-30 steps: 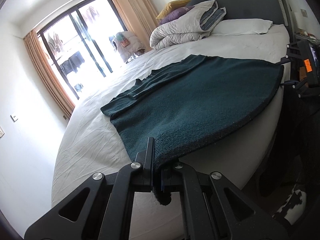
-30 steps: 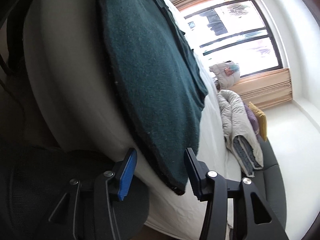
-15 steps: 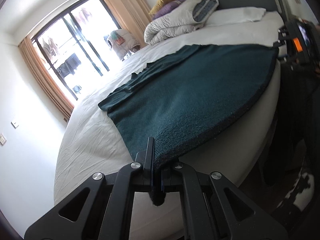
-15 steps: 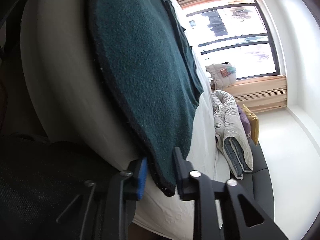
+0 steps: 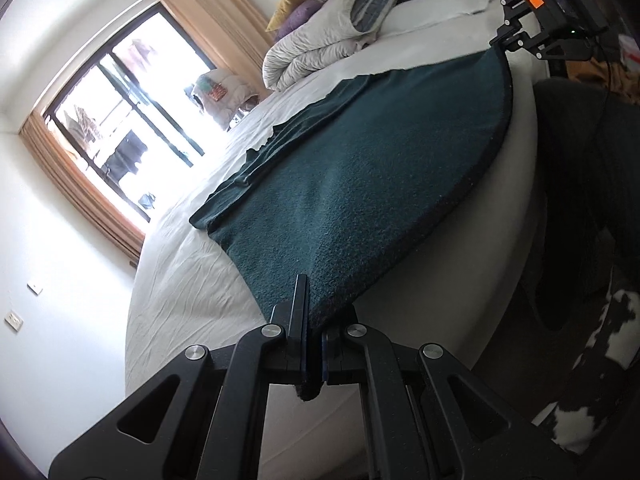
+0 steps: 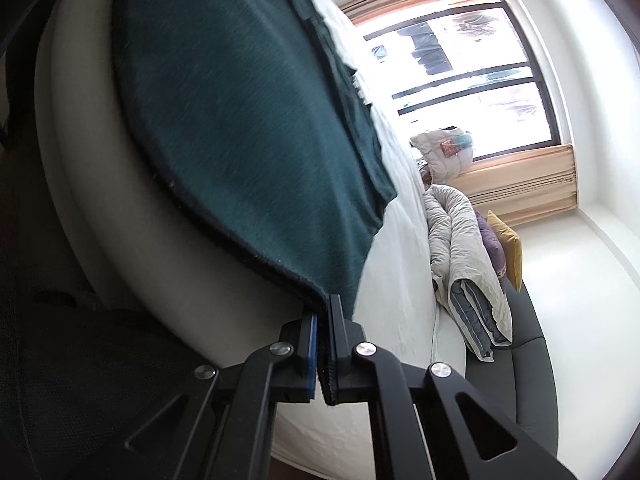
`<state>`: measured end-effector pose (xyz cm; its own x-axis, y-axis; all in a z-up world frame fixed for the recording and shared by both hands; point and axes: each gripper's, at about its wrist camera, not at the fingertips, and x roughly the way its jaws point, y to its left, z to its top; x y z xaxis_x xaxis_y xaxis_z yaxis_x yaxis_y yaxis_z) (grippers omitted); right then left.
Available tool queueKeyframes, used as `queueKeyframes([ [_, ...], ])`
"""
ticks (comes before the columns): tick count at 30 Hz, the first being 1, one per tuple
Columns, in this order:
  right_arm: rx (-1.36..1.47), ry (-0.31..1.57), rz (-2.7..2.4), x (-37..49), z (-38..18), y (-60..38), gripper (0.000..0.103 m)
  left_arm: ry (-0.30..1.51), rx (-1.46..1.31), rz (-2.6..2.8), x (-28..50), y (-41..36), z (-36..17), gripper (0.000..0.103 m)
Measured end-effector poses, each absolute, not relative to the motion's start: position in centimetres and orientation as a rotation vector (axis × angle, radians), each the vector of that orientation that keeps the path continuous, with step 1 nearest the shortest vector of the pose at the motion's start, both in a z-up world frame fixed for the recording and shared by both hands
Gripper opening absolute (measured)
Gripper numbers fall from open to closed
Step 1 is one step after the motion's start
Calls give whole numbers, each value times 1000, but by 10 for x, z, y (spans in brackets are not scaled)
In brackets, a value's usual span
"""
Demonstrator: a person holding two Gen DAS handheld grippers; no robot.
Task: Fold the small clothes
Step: 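Lift the hem with both tools and fold it toward the collar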
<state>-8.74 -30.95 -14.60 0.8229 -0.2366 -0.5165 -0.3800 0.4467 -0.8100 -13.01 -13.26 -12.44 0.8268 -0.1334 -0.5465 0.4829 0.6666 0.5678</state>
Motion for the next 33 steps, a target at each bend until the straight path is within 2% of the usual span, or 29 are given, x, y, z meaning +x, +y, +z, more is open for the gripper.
queueKeyframes([
  [17,-1038,497,95,-16,-69,-299,4,474,590,-312,-82,-109,-63,3],
  [25,-1010,479,66,69,-43,-303,4,485,483,-224,8,-91,-22,3],
  [33,-1023,543,88,178,-45,-297,4,530,552,-188,121,-95,-14,3],
])
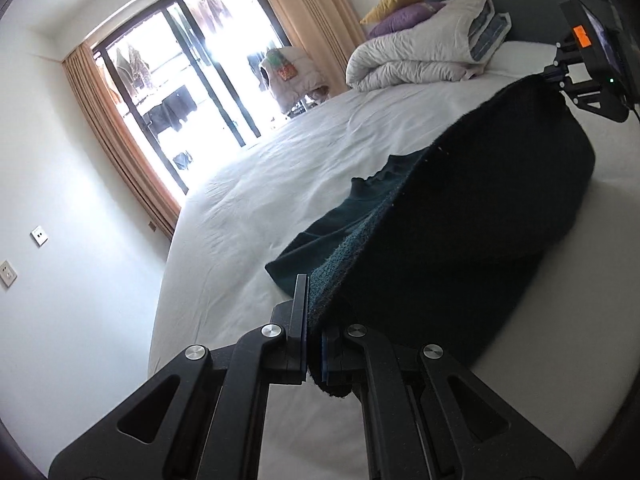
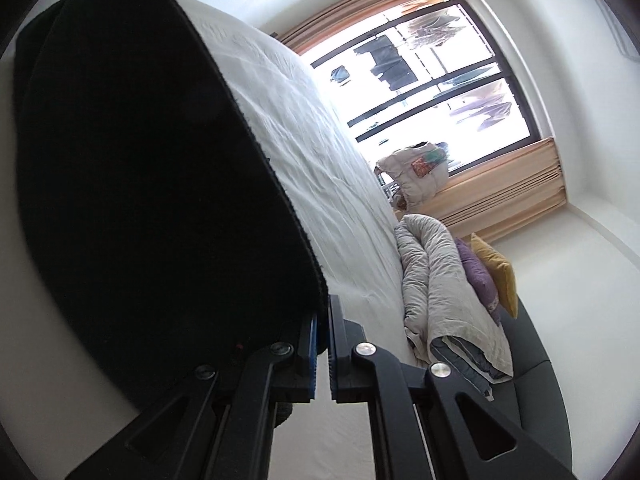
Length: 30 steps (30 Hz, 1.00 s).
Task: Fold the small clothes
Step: 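Lift the hem with both tools and fold it toward the collar, then open both tools and release the folded hem onto the sweater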
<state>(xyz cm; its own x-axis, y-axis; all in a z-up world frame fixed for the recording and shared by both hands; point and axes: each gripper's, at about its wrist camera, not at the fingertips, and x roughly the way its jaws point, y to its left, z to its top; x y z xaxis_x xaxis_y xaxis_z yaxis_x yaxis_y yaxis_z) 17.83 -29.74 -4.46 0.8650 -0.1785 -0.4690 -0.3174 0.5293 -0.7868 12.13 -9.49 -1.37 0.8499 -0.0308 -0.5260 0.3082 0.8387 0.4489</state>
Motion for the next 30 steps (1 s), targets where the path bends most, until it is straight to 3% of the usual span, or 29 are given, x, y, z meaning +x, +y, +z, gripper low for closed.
queueKeyframes([
  [8,-1010,675,150,290,-77,-293,4,686,492,-199,259,-78,-37,3],
  [17,-1007,837,210,369,-128,-282,4,831,483,-204,357,-75,-80,3],
  [18,-1016,847,200,374,-136,-281,4,847,486,-200,364,-79,-88,7],
  [19,-1008,863,196,378,-142,-280,7,857,496,-182,372,-79,-95,8],
  [20,-981,890,196,383,-146,-281,23,871,495,-180,377,-79,-102,9],
  [23,-885,891,142,395,-145,-289,54,881,480,-153,384,-76,-114,19],
  [25,-758,918,141,404,-134,-302,63,866,463,-113,389,-68,-109,42],
  [26,-707,924,139,408,-128,-309,74,845,446,-76,392,-60,-104,72],
  [27,-657,927,136,411,-123,-316,79,824,437,-48,391,-55,-99,83],
  [28,-601,932,132,412,-117,-324,88,803,423,-16,392,-47,-94,83],
  [30,-490,938,103,414,-107,-341,89,813,377,20,395,-31,-88,83],
])
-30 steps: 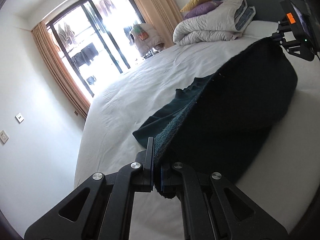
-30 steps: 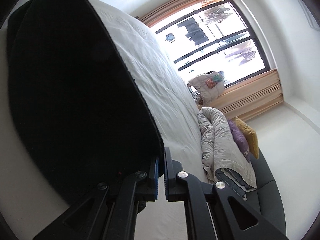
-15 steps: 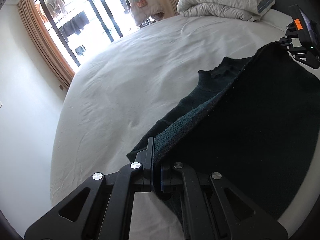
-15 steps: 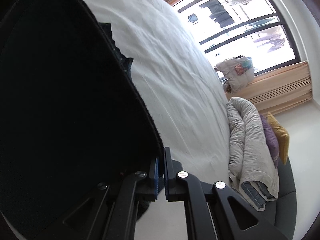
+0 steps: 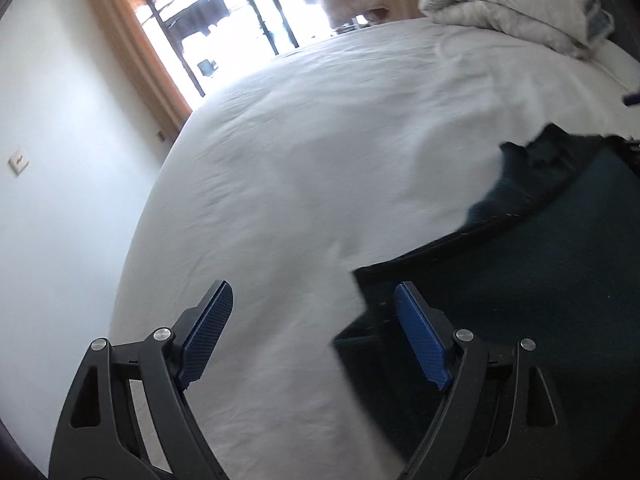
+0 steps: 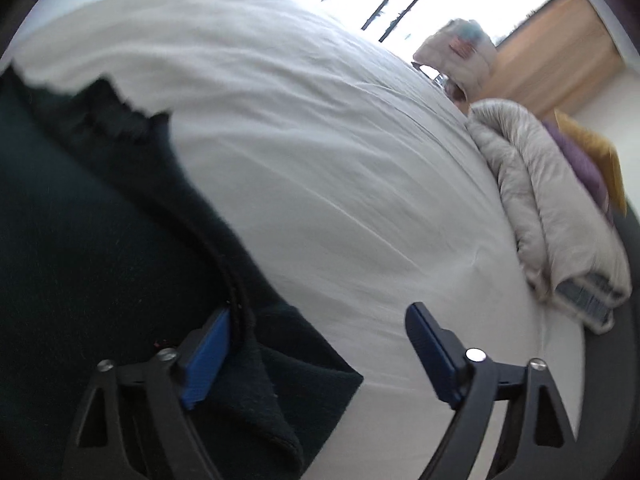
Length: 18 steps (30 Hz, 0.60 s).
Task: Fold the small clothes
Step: 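Open both tools and release the folded hem onto the sweater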
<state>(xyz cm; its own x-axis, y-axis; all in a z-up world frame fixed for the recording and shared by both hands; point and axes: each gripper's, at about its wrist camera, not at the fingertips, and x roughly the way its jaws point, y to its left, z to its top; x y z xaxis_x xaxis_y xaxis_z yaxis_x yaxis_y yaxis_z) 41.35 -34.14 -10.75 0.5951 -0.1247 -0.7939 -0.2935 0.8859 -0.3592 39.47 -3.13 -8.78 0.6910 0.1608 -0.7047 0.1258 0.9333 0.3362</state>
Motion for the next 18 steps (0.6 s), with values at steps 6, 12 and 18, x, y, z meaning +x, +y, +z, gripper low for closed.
queueKeyframes([
  [6,10,973,-30,409,-91,-417,103,755,282,53,355,-15,-65,83],
  [12,262,981,-101,405,-87,-447,96,732,313,-13,324,-58,-69,83],
  [18,66,914,35,395,-74,-398,94,681,241,14,285,-63,-66,83],
])
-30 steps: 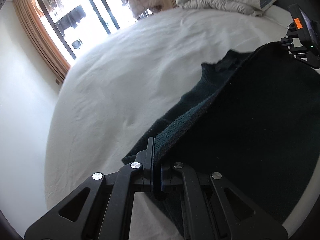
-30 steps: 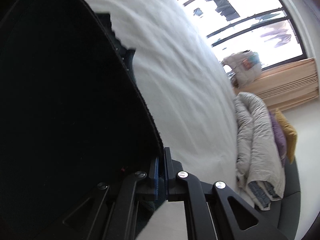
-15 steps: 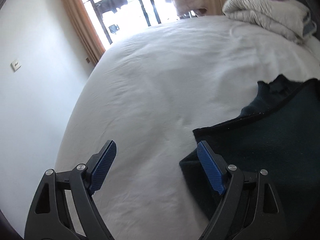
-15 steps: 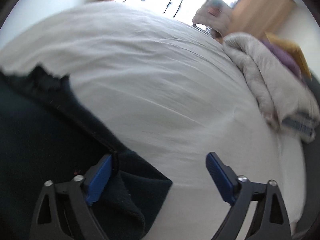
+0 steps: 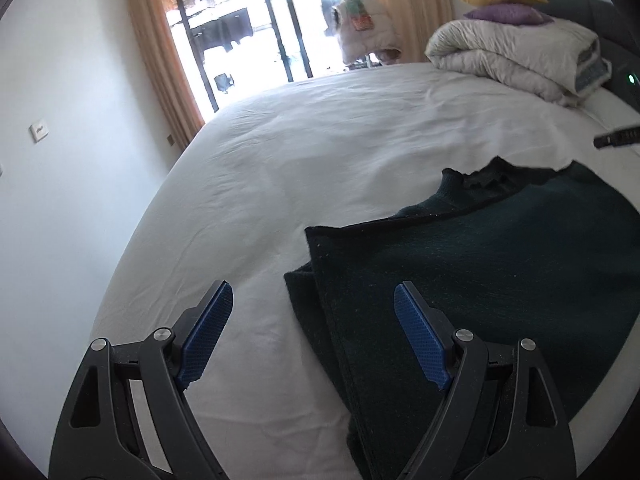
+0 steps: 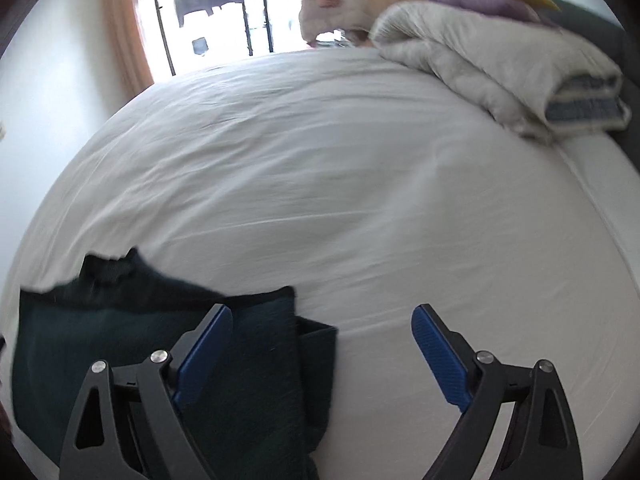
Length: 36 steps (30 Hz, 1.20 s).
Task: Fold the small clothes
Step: 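Open both tools and release the folded hem onto the sweater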
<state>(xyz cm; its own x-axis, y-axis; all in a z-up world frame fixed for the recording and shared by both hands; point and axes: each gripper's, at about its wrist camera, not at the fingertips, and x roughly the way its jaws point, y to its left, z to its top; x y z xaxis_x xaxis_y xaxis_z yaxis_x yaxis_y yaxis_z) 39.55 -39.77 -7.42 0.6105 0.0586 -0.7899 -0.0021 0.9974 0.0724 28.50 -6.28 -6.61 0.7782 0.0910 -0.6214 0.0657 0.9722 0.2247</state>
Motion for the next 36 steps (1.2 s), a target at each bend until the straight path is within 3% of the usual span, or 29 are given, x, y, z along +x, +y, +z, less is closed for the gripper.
queueKeyframes([
  [4,-15,985,45,397,-96,-380,81,667,90,64,254,-34,-61,83],
  [9,71,1026,44,387,-119,-388,78,703,-28,105,227,5,-69,83],
  [13,74,1041,52,382,-127,-390,70,704,-33,77,225,5,-71,83],
  [20,258,941,-33,366,-115,-417,70,635,67,-4,228,-39,-56,83],
  [24,462,806,228,339,-94,-400,70,615,130,-57,238,-68,-51,83],
  [28,582,810,534,307,-111,-350,70,692,215,-82,250,-99,-78,83],
  [31,496,898,567,291,-140,-321,70,799,296,-54,252,-106,-118,83],
  [34,545,856,526,282,-159,-347,45,806,191,-56,248,-86,-122,84],
  [36,622,824,424,279,-163,-380,39,824,158,-55,247,-75,-122,85],
])
